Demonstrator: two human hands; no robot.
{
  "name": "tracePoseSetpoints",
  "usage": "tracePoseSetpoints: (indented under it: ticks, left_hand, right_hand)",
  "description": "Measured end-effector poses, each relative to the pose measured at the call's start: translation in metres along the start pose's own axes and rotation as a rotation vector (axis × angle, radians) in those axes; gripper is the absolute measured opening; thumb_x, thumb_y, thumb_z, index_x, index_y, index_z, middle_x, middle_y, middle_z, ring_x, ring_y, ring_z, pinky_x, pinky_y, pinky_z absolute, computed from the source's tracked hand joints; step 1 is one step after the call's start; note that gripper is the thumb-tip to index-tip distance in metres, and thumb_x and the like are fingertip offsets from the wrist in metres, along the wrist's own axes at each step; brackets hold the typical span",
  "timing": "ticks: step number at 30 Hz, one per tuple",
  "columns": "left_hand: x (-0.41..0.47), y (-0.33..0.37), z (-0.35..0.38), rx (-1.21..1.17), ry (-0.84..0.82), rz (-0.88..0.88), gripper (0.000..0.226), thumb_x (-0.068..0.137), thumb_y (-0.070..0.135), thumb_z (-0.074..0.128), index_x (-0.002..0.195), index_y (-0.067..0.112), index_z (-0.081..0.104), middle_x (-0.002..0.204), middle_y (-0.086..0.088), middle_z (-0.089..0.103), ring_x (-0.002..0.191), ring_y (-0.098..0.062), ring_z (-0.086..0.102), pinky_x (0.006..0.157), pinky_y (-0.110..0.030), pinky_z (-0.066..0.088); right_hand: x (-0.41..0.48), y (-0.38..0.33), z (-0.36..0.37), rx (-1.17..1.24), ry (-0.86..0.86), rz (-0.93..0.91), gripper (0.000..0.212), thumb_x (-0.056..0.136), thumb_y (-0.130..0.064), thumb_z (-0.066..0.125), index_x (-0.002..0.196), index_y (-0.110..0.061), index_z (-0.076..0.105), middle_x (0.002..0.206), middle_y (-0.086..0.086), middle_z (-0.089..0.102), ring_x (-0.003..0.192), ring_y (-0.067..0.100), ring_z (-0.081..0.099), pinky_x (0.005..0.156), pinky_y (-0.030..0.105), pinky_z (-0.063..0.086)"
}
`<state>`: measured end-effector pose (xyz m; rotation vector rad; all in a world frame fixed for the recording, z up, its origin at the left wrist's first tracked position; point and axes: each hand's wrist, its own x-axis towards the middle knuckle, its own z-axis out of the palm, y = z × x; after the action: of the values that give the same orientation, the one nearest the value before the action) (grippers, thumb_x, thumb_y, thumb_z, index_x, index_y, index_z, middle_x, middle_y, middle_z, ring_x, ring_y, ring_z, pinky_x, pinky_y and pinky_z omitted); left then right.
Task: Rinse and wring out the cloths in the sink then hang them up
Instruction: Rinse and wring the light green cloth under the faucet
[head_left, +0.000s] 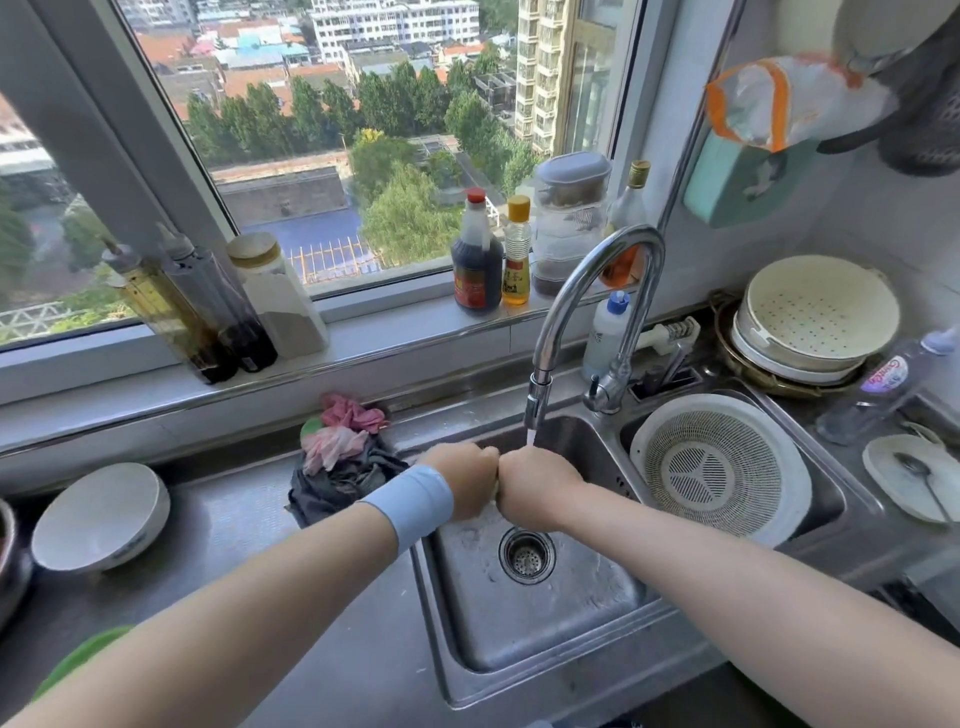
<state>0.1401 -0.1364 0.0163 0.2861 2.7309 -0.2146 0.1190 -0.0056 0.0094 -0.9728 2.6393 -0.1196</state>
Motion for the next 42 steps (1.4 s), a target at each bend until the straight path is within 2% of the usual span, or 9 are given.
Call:
tracePoseSetpoints:
  ticks: [3,6,9,11,17,21,28,33,42]
  left_hand:
    - [0.001,-0.007,0.015,-0.025,0.030,0.043,0.025,0.093,0.016,0.040,0.117,0.010,0.042,0.107,-0.011,0.067,0.096,-0.035,0.065,0.070,-0.041,0.051]
    - [0.001,-0.021,0.026,-0.077,0.109,0.074,0.026,0.091,0.017,0.045,0.116,0.013,0.042,0.107,-0.007,0.066,0.096,-0.032,0.065,0.067,-0.040,0.049]
    - [0.001,-0.044,0.039,-0.135,0.212,0.124,0.047,0.085,0.024,0.057,0.130,0.020,0.044,0.120,-0.003,0.056,0.108,-0.026,0.056,0.085,-0.040,0.050]
    - [-0.001,-0.064,0.047,-0.151,0.243,0.121,0.057,0.082,0.028,0.062,0.135,0.024,0.044,0.125,-0.001,0.054,0.111,-0.025,0.054,0.090,-0.039,0.047]
    - [-0.022,-0.126,0.076,-0.273,0.327,-0.086,0.042,0.083,0.034,0.063,0.124,0.026,0.058,0.122,0.001,0.059,0.110,-0.026,0.056,0.093,-0.038,0.040]
    - [-0.038,-0.167,0.088,-0.262,0.420,-0.250,0.054,0.072,0.027,0.069,0.125,0.023,0.064,0.139,-0.007,0.051,0.123,-0.032,0.049,0.099,-0.043,0.040]
    - [-0.043,-0.185,0.122,-0.293,0.090,-0.300,0.055,0.090,0.040,0.055,0.141,0.025,0.044,0.154,-0.005,0.030,0.137,-0.029,0.035,0.103,-0.045,0.042]
    - [-0.046,-0.181,0.135,-0.128,-0.011,-0.302,0.057,0.090,0.043,0.053,0.142,0.022,0.046,0.159,-0.008,0.020,0.145,-0.029,0.021,0.113,-0.043,0.029]
    - [-0.022,-0.110,0.096,-0.465,0.199,-0.178,0.026,0.091,0.037,0.054,0.113,0.025,0.061,0.115,-0.002,0.052,0.112,-0.027,0.051,0.087,-0.039,0.047]
  right_hand:
    - [0.004,-0.001,0.012,0.085,-0.002,0.024,0.007,0.082,-0.017,0.048,0.080,-0.021,0.053,0.092,0.010,0.072,0.088,0.036,0.068,0.060,0.030,0.040]
    - [0.011,-0.004,0.020,0.152,-0.016,0.050,0.024,0.084,-0.027,0.050,0.102,-0.014,0.058,0.104,0.013,0.071,0.098,0.036,0.067,0.067,0.032,0.045]
    - [0.019,-0.011,0.029,0.286,-0.065,0.093,0.045,0.086,-0.038,0.048,0.122,-0.010,0.044,0.121,0.017,0.062,0.111,0.038,0.060,0.081,0.038,0.044]
    - [0.029,-0.019,0.035,0.354,-0.061,0.098,0.038,0.090,-0.034,0.046,0.122,-0.014,0.040,0.125,0.016,0.056,0.114,0.038,0.057,0.083,0.040,0.041]
    - [0.084,-0.051,0.037,0.405,0.035,0.027,0.036,0.094,-0.036,0.059,0.127,-0.021,0.057,0.119,0.006,0.043,0.111,0.029,0.051,0.097,0.042,0.044]
    - [0.126,-0.090,0.037,0.448,0.065,-0.039,0.049,0.094,-0.030,0.063,0.141,-0.025,0.049,0.126,0.007,0.050,0.114,0.031,0.055,0.097,0.042,0.045]
    - [0.156,-0.129,0.070,0.265,-0.057,-0.096,0.031,0.096,-0.033,0.055,0.127,-0.032,0.058,0.127,0.001,0.064,0.116,0.030,0.059,0.092,0.041,0.048]
    - [0.153,-0.118,0.083,0.106,-0.227,-0.194,0.052,0.093,-0.035,0.056,0.144,-0.038,0.049,0.162,-0.008,0.028,0.144,0.024,0.034,0.114,0.042,0.028]
    - [0.104,-0.051,0.081,0.460,-0.176,-0.021,0.027,0.093,-0.022,0.053,0.115,-0.024,0.068,0.116,0.002,0.065,0.109,0.025,0.060,0.086,0.029,0.046]
